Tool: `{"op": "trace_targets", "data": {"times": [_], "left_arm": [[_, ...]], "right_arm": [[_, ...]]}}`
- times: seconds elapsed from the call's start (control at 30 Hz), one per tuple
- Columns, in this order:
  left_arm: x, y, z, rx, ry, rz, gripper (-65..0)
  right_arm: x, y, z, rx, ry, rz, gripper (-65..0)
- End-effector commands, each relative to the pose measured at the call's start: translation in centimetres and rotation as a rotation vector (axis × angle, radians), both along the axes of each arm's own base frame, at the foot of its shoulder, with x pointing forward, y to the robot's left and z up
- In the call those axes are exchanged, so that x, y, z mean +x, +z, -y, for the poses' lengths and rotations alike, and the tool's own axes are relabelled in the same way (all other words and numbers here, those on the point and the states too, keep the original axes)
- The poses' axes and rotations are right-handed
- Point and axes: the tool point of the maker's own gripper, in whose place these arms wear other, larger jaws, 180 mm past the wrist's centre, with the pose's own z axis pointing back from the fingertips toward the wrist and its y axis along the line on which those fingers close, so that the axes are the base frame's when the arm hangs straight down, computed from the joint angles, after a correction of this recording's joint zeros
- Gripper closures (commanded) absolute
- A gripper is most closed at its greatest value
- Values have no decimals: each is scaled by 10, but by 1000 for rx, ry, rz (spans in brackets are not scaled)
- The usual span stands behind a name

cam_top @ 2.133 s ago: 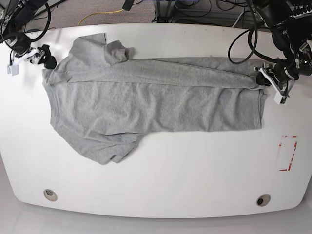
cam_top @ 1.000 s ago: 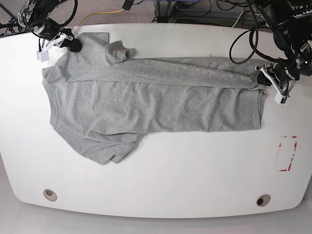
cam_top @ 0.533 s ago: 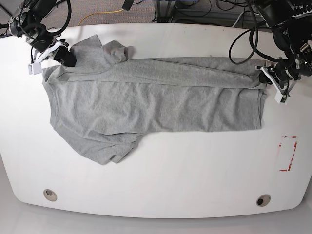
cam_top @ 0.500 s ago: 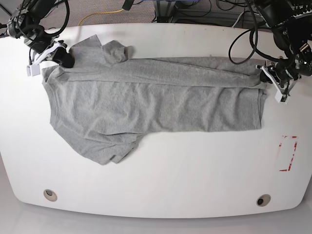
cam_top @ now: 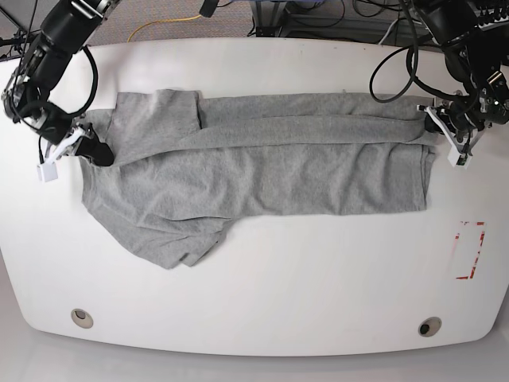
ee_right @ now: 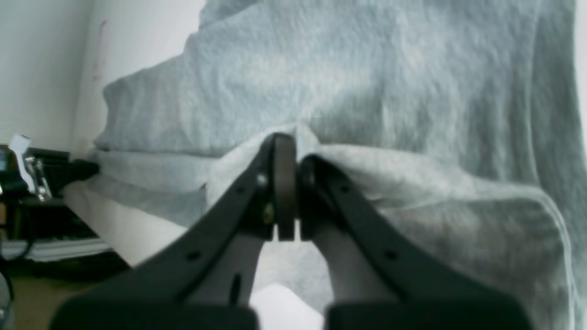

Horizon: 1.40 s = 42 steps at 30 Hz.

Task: Fold the T-shirt properly
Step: 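Shift the right gripper along the shirt edge away from the collar, then release and reach the right gripper to the shirt's hem corner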

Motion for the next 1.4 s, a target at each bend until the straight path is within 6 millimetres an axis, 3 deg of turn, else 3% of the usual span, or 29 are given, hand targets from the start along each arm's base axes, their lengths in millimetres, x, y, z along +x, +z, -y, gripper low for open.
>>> {"op": "trace_targets", "data": {"times": [0.0,0.27,0.37,0.47,0.53,0.63,0.77,0.9,1.0,1.07,1.2,1.37], "left_arm": [[8,11,-7,19,-2,38,-128],[9,12,-7,19,-1,42,-128],[10,14,-7,20,-3,48,-128],[10,15,-8,22,0,51,-128],[10,14,-9,19,2,49,-129],[12,17,-9,23,0,59,-132],[23,24,-9,21,2,85,-138],[27,28,-9,24,0,96,-189],[41,38,-8,22,1,134,-246],[43,40,-9,24,1,129,-271],[54,54,-14,32,15,162,-275],[55,65,-24,47,50,191,-275]], "right_arm": [[19,21,5,3,10,64,0],[51,30,-6,6,57,97,0],[55,28,-2,4,51,96,-40],[52,20,9,-1,36,57,-136],[49,15,20,1,9,40,-249],[49,19,36,-14,-28,52,-414],[51,24,52,-20,-89,57,-555],[68,37,60,1,-157,88,-561],[88,45,71,-50,-213,95,-561],[109,46,66,-92,-214,91,-561],[139,45,71,-214,-200,72,-561],[170,36,54,-316,-127,71,-561]]}}
